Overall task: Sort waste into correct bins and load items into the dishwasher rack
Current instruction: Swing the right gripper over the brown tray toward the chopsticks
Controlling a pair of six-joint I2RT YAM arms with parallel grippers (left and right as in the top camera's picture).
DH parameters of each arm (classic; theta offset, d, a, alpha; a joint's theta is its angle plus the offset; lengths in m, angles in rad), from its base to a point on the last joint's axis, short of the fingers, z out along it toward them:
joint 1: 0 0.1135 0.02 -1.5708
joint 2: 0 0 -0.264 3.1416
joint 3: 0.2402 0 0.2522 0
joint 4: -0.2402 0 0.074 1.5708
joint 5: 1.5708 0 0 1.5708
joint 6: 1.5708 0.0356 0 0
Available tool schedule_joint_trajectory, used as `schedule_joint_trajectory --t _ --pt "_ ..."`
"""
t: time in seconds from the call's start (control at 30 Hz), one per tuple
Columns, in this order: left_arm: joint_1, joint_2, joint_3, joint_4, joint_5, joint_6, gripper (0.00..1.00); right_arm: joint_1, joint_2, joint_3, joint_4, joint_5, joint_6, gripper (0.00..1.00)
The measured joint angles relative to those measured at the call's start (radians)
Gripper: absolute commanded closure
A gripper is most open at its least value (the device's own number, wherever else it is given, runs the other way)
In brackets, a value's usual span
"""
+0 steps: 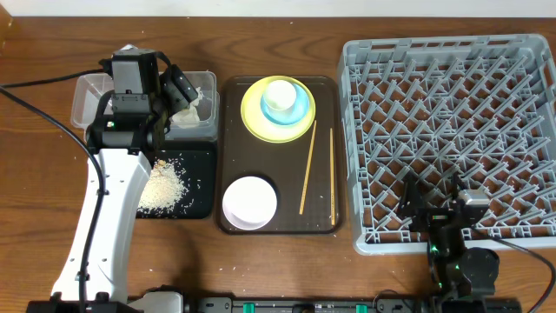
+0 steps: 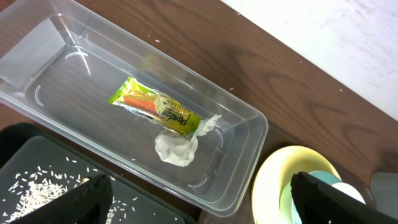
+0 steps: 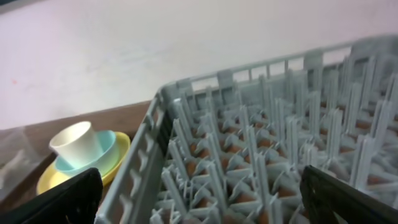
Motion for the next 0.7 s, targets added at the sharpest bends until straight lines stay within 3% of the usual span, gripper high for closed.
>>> schedule_joint_trajectory --t 0.2,0.47,0.6,0.7 --pt "0.000 0.000 0.000 0.000 0.001 0.000 0.06 0.000 0.167 0.238 -0.215 0.001 0.031 0.01" --pt "0.000 0.000 0.000 -0.003 0.004 0.000 0.06 0.054 0.755 0.858 -0.606 0.007 0.043 0.01" --pt "0.000 0.000 0.000 -0.003 0.004 0.000 0.06 0.164 1.046 1.154 -0.786 0.001 0.072 0.01" --pt "0.000 0.000 0.000 -0.002 0.004 0.000 0.06 0.293 1.233 1.297 -0.807 -0.003 0.088 0.01"
